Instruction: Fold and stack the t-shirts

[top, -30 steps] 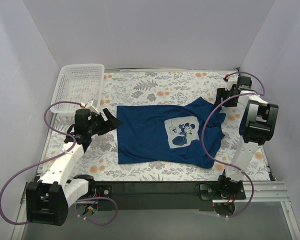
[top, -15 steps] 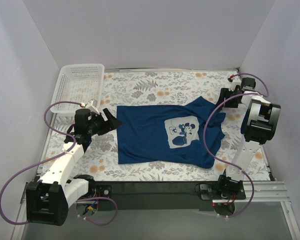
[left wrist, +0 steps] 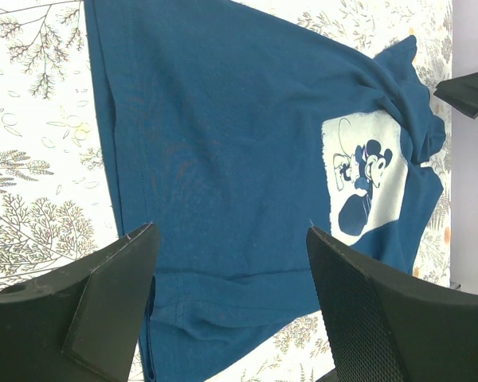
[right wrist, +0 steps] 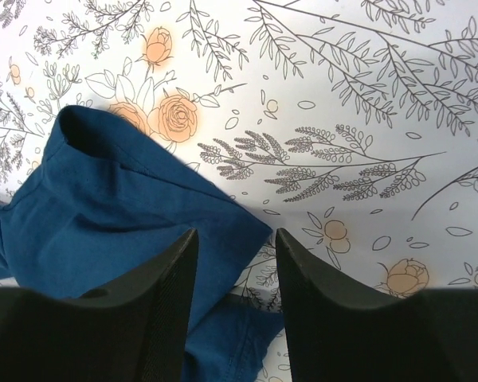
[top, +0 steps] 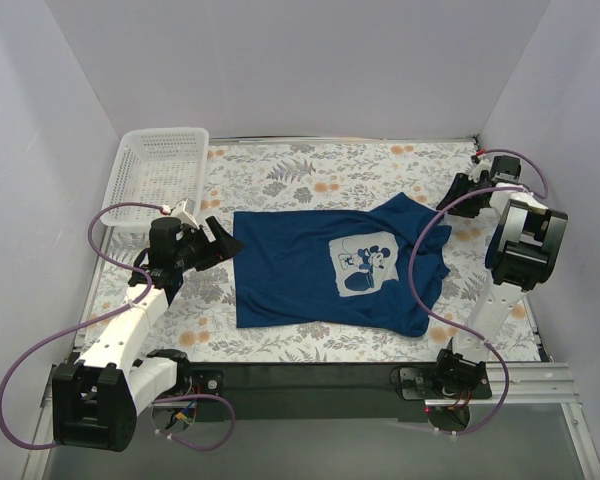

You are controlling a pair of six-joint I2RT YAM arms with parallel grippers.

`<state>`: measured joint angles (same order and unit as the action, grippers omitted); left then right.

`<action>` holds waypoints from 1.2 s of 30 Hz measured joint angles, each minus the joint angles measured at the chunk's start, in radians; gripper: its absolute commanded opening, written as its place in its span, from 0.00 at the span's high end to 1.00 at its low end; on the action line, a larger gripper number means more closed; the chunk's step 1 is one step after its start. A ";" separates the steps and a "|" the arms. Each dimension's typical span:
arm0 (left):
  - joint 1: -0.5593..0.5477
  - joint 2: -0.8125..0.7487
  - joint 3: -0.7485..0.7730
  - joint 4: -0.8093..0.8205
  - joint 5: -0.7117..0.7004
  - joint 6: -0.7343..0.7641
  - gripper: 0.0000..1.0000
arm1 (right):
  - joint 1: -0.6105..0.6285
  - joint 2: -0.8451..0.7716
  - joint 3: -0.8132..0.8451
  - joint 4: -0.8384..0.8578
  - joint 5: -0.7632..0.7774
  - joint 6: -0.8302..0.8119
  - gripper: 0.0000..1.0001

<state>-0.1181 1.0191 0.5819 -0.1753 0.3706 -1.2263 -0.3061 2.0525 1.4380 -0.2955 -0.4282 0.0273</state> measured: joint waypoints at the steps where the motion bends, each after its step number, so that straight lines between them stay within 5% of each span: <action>1: 0.000 0.000 0.000 0.000 0.000 0.000 0.31 | 0.001 0.002 0.000 0.000 -0.003 0.011 0.58; 9: 0.000 0.000 0.000 0.000 0.000 0.000 0.31 | 0.001 0.018 -0.021 0.008 0.002 0.048 0.60; 15: 0.000 0.000 -0.001 0.001 0.000 0.000 0.31 | 0.001 0.043 -0.007 0.015 -0.019 0.066 0.74; 21: 0.000 0.000 -0.002 0.002 0.000 0.000 0.31 | 0.001 0.081 0.024 0.015 -0.077 0.095 0.99; 28: 0.000 0.006 -0.002 0.005 -0.001 0.001 0.31 | -0.006 0.087 0.039 0.017 -0.159 0.120 0.99; 36: 0.000 0.161 0.051 0.040 -0.024 0.008 0.32 | -0.026 -0.029 -0.087 0.217 -0.358 0.188 0.99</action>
<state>-0.1181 1.1797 0.6327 -0.1352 0.3466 -1.2179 -0.3325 2.0235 1.3506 -0.0780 -0.7860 0.2153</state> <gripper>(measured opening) 0.689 0.020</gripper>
